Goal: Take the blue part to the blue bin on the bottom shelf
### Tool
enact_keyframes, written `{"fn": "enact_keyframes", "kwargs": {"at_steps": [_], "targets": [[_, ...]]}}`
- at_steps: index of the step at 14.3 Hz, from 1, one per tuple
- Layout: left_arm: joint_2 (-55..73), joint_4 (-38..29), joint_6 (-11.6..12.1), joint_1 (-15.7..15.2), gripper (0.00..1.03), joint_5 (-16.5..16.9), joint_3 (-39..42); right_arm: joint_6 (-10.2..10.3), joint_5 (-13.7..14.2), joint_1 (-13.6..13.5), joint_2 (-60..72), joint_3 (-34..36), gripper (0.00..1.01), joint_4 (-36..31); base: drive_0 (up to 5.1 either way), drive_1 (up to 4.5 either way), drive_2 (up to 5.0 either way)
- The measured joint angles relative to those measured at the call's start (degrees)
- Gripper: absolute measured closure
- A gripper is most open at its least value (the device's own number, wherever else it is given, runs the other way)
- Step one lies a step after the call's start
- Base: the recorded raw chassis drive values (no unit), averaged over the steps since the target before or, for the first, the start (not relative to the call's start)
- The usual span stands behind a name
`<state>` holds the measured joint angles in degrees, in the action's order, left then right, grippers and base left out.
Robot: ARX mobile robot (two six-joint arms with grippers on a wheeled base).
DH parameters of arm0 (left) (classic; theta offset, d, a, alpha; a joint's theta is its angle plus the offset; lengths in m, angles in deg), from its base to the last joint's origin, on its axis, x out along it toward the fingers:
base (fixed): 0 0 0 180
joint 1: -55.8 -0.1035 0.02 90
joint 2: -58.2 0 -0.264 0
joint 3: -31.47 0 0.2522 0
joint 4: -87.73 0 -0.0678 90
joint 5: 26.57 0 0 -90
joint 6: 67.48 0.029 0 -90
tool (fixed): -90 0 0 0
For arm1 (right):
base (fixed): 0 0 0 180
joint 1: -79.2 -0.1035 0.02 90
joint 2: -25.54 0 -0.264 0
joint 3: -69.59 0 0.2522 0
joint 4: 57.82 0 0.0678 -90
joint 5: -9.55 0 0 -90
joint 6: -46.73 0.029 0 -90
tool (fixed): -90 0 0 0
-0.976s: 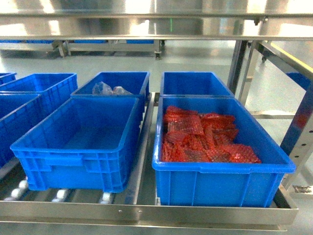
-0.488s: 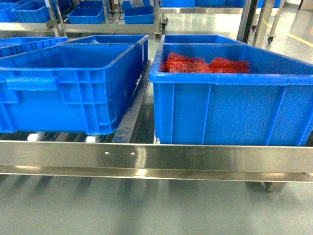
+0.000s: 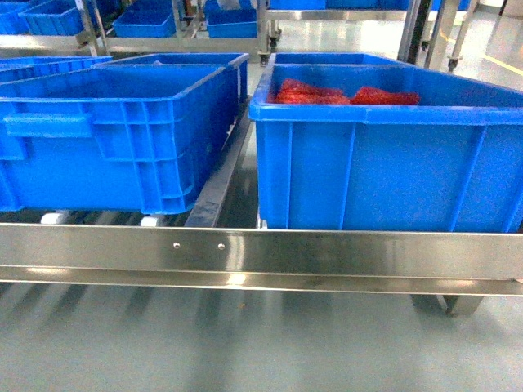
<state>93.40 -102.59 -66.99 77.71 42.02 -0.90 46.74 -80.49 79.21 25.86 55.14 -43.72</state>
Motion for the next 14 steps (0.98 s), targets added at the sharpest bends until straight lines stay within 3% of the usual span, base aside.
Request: {"fn": "enact_keyframes", "kwargs": {"at_steps": [14], "targets": [[0.0,0.0,0.0,0.0,0.59,-0.02,0.0,0.0,0.02,0.0,0.0,0.0,0.03,-0.04,0.0,4.03,-4.1]]}}
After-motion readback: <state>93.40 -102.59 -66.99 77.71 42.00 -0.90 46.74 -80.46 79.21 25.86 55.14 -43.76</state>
